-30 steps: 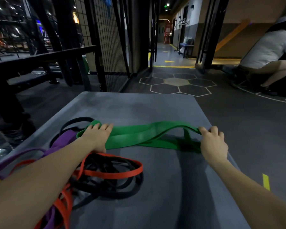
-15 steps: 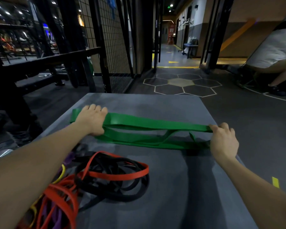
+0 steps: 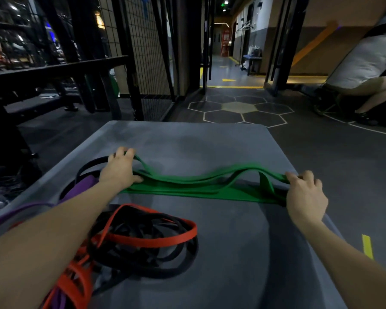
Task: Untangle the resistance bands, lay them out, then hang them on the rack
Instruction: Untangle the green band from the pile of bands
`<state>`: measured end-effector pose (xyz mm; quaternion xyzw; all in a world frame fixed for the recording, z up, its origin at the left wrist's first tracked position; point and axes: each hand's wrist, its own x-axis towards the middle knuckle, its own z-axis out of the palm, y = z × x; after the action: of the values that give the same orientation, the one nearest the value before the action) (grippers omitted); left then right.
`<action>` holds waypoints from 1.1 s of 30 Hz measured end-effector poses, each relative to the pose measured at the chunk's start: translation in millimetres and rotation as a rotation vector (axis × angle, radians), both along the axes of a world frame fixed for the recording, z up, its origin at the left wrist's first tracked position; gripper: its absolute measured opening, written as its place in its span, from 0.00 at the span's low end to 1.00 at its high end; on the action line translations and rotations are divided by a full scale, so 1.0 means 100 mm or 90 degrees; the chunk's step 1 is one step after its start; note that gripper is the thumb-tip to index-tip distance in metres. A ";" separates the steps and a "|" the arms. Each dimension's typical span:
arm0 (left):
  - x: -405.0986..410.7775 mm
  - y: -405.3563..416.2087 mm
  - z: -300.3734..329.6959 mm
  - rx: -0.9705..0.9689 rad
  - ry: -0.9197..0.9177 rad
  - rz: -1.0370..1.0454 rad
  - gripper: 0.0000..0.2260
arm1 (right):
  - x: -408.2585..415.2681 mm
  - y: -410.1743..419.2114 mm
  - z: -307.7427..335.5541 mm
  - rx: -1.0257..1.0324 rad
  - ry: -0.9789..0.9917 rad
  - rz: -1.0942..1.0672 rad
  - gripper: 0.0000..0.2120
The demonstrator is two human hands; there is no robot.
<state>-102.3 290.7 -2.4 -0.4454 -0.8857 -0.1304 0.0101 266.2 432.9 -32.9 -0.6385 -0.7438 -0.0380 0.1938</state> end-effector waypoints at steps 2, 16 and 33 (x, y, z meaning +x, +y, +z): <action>-0.03 -0.06 0.00 0.011 0.000 0.014 0.34 | 0.00 -0.01 0.00 0.004 0.025 -0.001 0.20; -0.11 -0.19 -0.16 0.159 -0.020 0.040 0.21 | 0.15 0.18 0.09 0.012 0.281 -0.086 0.21; -0.07 -0.24 -0.15 0.105 -0.029 0.045 0.21 | 0.07 -0.03 0.14 0.049 -0.079 0.123 0.35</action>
<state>-109.7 266.3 -17.7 -0.4083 -0.8871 -0.2129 0.0313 273.6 430.4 -18.5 -0.5524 -0.8105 -0.0871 0.1741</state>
